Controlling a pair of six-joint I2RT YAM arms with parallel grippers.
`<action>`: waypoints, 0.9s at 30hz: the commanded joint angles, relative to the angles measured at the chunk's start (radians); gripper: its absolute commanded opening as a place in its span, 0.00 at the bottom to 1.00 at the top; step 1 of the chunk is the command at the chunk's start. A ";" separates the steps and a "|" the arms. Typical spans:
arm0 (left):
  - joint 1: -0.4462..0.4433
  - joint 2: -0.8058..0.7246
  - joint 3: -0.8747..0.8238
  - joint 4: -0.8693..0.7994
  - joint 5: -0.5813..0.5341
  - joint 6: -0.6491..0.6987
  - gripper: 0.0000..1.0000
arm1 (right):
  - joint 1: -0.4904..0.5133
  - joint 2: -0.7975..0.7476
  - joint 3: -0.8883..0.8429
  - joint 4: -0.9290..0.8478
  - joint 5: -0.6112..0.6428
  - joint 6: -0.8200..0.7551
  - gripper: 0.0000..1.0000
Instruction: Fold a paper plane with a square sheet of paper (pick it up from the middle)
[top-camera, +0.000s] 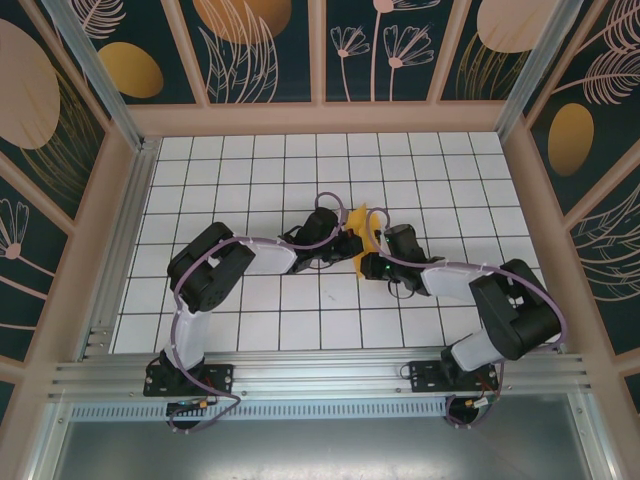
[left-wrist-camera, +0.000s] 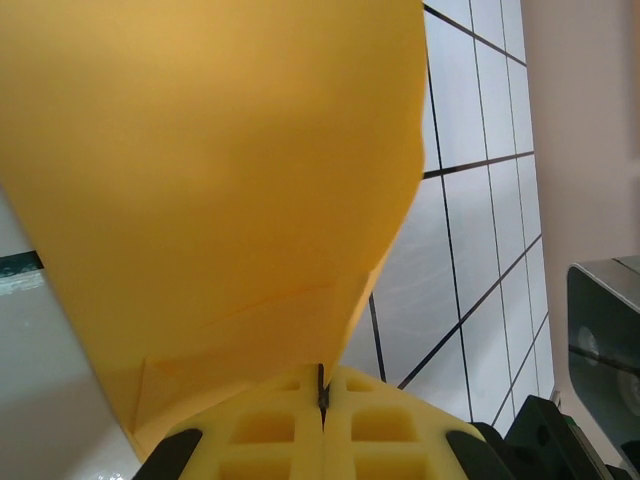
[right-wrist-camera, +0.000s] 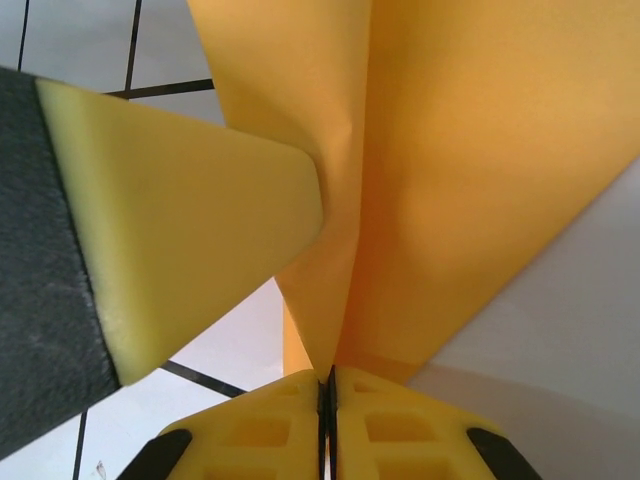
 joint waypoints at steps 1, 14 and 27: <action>0.006 0.006 0.021 -0.018 0.017 0.025 0.04 | 0.005 0.012 0.021 0.014 0.012 -0.020 0.10; 0.010 -0.015 0.058 -0.067 -0.022 0.050 0.38 | 0.010 0.019 0.063 -0.061 0.018 -0.184 0.05; 0.035 -0.024 0.081 -0.098 -0.025 0.039 0.26 | 0.027 0.032 0.124 -0.125 0.069 -0.267 0.05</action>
